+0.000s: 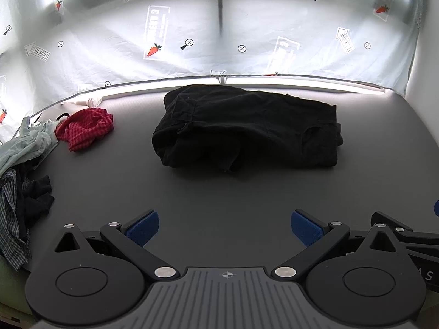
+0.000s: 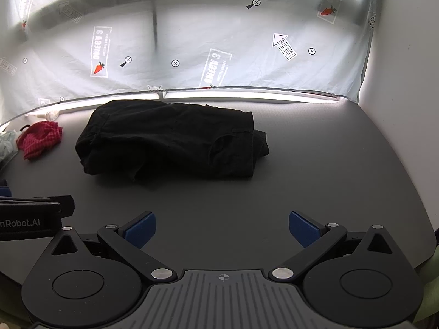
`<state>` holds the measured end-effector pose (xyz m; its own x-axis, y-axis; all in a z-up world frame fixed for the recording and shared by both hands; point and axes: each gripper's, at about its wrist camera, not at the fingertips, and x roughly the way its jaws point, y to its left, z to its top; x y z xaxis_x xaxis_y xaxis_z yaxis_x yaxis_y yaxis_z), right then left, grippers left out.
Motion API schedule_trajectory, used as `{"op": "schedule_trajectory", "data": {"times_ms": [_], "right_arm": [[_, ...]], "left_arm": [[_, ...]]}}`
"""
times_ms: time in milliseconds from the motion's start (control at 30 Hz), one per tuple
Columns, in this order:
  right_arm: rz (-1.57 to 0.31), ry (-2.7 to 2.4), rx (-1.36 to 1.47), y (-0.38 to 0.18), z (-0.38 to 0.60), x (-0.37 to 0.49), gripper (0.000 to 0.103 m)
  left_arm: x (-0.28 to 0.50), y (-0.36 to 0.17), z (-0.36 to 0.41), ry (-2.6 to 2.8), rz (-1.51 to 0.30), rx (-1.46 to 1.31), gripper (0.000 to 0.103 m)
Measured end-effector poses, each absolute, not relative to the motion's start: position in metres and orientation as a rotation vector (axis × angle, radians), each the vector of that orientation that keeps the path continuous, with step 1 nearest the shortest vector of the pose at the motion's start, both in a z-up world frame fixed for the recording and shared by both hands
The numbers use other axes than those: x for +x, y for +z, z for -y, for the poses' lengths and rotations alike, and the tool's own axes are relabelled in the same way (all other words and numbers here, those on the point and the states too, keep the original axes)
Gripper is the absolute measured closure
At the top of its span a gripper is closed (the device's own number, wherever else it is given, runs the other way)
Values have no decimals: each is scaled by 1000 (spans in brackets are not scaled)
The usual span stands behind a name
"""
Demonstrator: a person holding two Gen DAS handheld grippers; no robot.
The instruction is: Fold clothes
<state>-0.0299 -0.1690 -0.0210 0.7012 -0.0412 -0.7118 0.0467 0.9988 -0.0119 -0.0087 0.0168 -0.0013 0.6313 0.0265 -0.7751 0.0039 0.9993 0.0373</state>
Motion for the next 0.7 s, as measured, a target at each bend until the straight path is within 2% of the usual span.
{"op": "schedule_trajectory", "data": {"times_ms": [700], "right_arm": [[-775, -31, 10, -16, 182, -21, 0]], "left_arm": [[-1, 6, -13, 53, -846, 12, 0]]}}
